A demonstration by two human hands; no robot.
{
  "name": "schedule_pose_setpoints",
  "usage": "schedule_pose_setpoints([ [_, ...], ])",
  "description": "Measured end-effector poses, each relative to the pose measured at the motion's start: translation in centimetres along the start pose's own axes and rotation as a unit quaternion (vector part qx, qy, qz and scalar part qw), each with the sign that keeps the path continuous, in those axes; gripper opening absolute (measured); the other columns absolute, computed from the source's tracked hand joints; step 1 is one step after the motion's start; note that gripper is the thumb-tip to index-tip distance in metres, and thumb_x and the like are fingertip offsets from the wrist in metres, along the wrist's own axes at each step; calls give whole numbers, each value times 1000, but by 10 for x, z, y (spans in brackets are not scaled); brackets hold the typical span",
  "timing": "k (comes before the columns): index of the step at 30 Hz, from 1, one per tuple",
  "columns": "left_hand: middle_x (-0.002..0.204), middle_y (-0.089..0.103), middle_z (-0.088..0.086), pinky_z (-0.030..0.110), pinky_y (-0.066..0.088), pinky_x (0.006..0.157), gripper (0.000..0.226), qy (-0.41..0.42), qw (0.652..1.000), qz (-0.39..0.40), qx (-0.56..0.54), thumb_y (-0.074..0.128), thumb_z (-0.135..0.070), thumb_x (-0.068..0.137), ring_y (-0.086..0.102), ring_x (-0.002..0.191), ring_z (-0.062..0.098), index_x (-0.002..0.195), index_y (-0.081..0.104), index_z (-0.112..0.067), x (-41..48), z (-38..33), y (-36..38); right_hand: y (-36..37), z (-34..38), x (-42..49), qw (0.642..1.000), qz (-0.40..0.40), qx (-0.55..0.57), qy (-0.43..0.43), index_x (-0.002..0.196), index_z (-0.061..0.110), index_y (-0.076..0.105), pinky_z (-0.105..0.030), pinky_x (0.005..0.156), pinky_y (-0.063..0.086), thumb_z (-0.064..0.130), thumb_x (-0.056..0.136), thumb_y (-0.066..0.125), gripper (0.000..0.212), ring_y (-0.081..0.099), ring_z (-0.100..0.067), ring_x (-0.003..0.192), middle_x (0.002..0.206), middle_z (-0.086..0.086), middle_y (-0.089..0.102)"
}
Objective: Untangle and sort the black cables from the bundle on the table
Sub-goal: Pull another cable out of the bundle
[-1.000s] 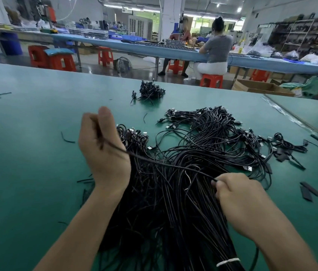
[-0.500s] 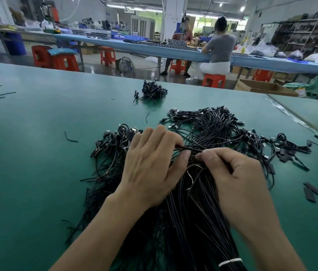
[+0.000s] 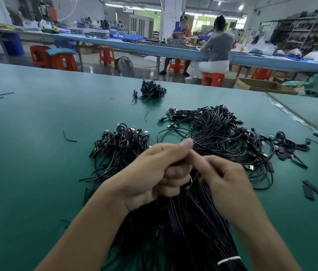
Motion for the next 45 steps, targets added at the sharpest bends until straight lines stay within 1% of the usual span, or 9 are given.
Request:
schedule_pose_setpoints([
  [7, 68, 62, 0, 16, 44, 44, 35, 112, 952, -216, -186, 43, -25, 104, 51, 52, 4, 108, 71, -3, 6, 2, -46, 37, 13, -15, 979, 170, -112, -29, 79, 19, 65, -22, 43, 28, 30, 99, 55, 25, 34, -4, 45, 50, 8, 45],
  [13, 87, 76, 8, 29, 58, 74, 33, 105, 935, -239, 239, 41, -19, 106, 72, 81, 17, 97, 72, -9, 4, 2, -33, 12, 39, -12, 982, 65, -134, -119, 75, 22, 73, -15, 64, 42, 30, 89, 67, 17, 60, -1, 71, 70, 13, 66],
  [16, 64, 64, 7, 32, 52, 56, 44, 28, 929, -162, 332, 41, -28, 107, 58, 58, 14, 75, 65, -11, 7, 13, -16, -5, 39, -8, 990, 16, -66, -124, 72, 24, 73, -9, 62, 44, 27, 84, 74, 13, 65, -2, 64, 67, 12, 70],
  [23, 50, 29, -12, 14, 21, 38, 68, -99, 980, -36, 167, 20, -74, 95, 23, 41, 5, 58, 47, -25, 1, 22, 3, -17, 31, -3, 992, -55, 37, -107, 77, 23, 67, -18, 53, 42, 46, 78, 66, 24, 51, -4, 55, 61, -1, 63],
  [26, 46, 26, -13, 15, 18, 35, 55, -68, 996, -29, 46, 31, -61, 94, 21, 36, 3, 54, 45, -25, 2, 12, 4, -12, 24, -2, 993, -55, 82, -64, 78, 24, 68, -20, 45, 34, 49, 78, 63, 26, 39, -6, 49, 53, 6, 50],
  [30, 52, 50, -7, 16, 39, 40, 44, 40, 992, -47, -110, 47, -42, 98, 47, 41, 5, 75, 74, -16, 4, -6, -4, 6, 19, -4, 999, 37, 23, -29, 73, 33, 69, -27, 47, 30, 48, 90, 54, 27, 36, -8, 49, 52, 9, 47],
  [34, 97, 76, 13, 25, 60, 72, 43, 141, 963, -148, -175, 50, -35, 93, 75, 88, 22, 106, 75, -2, 4, -12, -22, 18, 25, -9, 988, 116, -78, -60, 78, 25, 69, -37, 52, 40, 34, 96, 56, 23, 42, -8, 52, 57, -1, 53],
  [41, 90, 77, -7, 26, 56, 82, 26, 116, 897, -245, 348, 52, -38, 99, 71, 87, 5, 90, 75, -31, 2, -7, -21, 9, 38, -12, 980, 84, -134, -119, 72, 19, 67, -28, 58, 44, 28, 93, 64, 23, 56, -8, 60, 66, 4, 62],
  [45, 63, 68, 3, 26, 53, 61, 52, -1, 955, -136, 265, 40, -31, 108, 63, 59, 15, 69, 66, -8, 4, 7, -8, -6, 35, -8, 992, 52, -43, -111, 73, 24, 70, -21, 60, 50, 23, 92, 67, 19, 66, -8, 60, 64, 7, 70],
])
Point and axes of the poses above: each hand's wrist, its own x-axis towards the middle knuckle, its own y-axis out of the palm, z = x × y, the point moved 7 cm from there along x, towards the middle knuckle
